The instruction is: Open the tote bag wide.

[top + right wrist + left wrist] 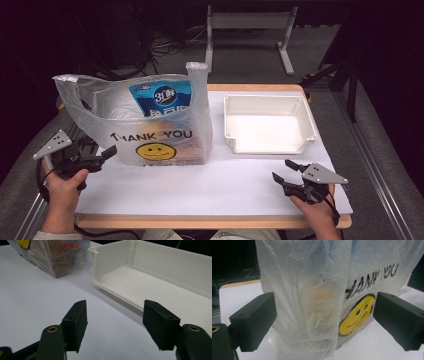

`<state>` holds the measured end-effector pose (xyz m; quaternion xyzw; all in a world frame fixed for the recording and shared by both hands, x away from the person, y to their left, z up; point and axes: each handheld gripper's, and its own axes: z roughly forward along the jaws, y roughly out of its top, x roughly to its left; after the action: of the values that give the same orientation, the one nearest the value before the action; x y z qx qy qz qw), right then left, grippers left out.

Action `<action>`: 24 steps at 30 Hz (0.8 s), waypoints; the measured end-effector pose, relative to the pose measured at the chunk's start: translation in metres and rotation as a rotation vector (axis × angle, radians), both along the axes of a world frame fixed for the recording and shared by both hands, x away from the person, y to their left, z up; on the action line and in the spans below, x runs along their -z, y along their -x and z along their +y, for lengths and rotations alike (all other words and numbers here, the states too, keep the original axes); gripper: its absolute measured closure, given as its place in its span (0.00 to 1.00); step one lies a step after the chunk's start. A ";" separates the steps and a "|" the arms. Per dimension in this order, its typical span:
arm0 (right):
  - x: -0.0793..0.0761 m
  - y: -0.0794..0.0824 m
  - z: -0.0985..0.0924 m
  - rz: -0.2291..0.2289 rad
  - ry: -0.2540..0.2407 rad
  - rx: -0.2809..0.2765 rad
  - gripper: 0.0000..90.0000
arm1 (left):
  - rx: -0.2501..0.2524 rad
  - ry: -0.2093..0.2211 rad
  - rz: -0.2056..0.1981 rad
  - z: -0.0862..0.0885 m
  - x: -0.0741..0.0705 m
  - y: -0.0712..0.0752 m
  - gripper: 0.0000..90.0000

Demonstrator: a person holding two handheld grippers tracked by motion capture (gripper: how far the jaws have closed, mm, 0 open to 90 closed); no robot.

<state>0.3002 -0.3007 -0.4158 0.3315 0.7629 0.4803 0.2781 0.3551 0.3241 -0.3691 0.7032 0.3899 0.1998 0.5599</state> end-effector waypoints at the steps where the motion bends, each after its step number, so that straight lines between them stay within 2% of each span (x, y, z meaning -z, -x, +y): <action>1: -0.002 -0.001 0.000 -0.011 -0.003 -0.005 0.40 | -0.007 -0.005 0.006 -0.001 0.001 -0.001 0.05; 2: -0.005 -0.001 0.001 -0.018 -0.009 -0.010 0.40 | -0.008 -0.011 0.005 -0.002 0.003 -0.002 0.06; 3: -0.007 -0.002 0.002 -0.024 -0.014 -0.016 0.40 | -0.020 -0.021 -0.012 -0.003 0.004 -0.002 0.11; 4: -0.008 -0.003 0.004 -0.028 -0.019 -0.021 0.40 | -0.033 -0.028 -0.040 -0.003 0.006 -0.001 0.22; 5: -0.010 -0.003 0.006 -0.030 -0.022 -0.026 0.40 | -0.029 -0.033 -0.053 -0.003 0.007 0.000 0.37; 6: -0.011 -0.004 0.007 -0.032 -0.022 -0.030 0.40 | -0.017 -0.035 -0.064 -0.003 0.007 0.000 0.46; 7: -0.012 -0.005 0.009 -0.033 -0.023 -0.035 0.40 | 0.010 -0.036 -0.059 -0.003 0.007 0.001 0.55; 8: -0.013 -0.006 0.011 -0.033 -0.023 -0.036 0.40 | 0.012 -0.033 -0.063 -0.003 0.007 0.002 0.66; 9: -0.014 -0.007 0.013 -0.033 -0.024 -0.039 0.40 | 0.019 -0.031 -0.057 -0.002 0.007 0.002 0.70; 10: -0.014 -0.007 0.013 -0.033 -0.024 -0.039 0.40 | 0.019 -0.031 -0.057 -0.002 0.007 0.002 0.79; 13: -0.018 -0.010 0.022 -0.040 -0.031 -0.057 0.40 | 0.018 0.000 -0.058 0.001 0.007 0.002 0.84; 15: -0.021 -0.011 0.028 -0.056 -0.027 -0.065 0.40 | 0.014 0.004 -0.059 0.002 0.007 0.002 0.89; 16: -0.024 -0.012 0.032 -0.060 -0.025 -0.069 0.42 | 0.019 0.004 -0.061 0.003 0.007 0.001 0.93; 17: -0.027 -0.014 0.037 -0.038 -0.028 -0.076 0.42 | 0.024 0.002 -0.060 0.003 0.007 0.001 0.96; 18: -0.029 -0.015 0.040 -0.036 -0.030 -0.077 0.43 | 0.031 -0.003 -0.056 0.003 0.007 0.001 0.97; 24: -0.043 -0.027 0.065 -0.024 -0.035 -0.107 0.42 | 0.042 -0.024 -0.036 0.002 0.007 -0.001 1.00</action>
<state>0.3273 -0.2355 -0.3732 0.2891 0.7677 0.5118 0.2552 0.3559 0.3265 -0.3756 0.7140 0.3626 0.2054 0.5626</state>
